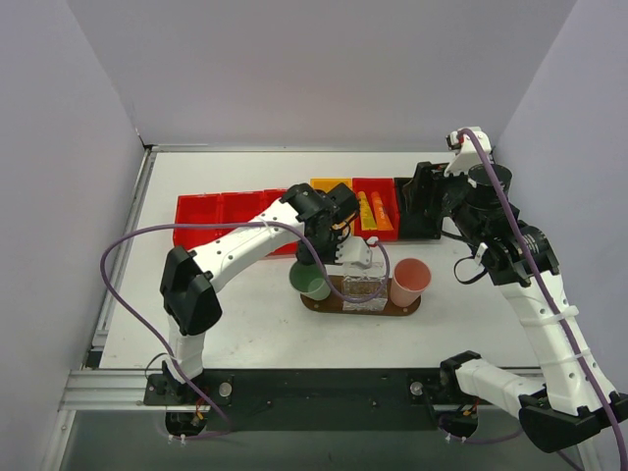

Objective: Prepare toiletry sets of a toothbrush and toothpaste on the tray

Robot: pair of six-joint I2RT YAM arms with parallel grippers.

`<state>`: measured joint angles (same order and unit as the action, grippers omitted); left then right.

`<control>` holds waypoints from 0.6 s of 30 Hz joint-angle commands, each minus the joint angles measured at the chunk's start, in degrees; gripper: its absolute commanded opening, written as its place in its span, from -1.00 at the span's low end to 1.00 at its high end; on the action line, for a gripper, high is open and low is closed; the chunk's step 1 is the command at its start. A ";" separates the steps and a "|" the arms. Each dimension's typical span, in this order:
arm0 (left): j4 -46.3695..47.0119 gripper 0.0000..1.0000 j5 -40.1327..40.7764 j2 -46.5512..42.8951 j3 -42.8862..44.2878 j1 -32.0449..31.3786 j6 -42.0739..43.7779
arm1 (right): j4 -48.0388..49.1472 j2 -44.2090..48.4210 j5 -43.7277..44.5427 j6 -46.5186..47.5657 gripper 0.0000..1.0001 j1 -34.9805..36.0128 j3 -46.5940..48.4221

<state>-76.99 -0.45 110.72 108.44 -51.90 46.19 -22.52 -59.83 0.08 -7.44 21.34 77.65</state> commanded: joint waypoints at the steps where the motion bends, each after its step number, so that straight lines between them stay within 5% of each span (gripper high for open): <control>1: -13.01 -1.00 -0.96 0.38 0.19 -0.57 1.35 | 1.69 0.33 -1.22 -0.64 0.33 -0.43 -0.39; 18: -13.01 -1.00 -0.34 1.70 -1.48 -1.36 1.71 | 1.87 0.51 -1.92 -0.82 0.33 -0.86 -0.83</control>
<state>-76.93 -0.19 111.24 107.13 -52.82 46.96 -22.52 -59.83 -0.95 -7.55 20.97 77.56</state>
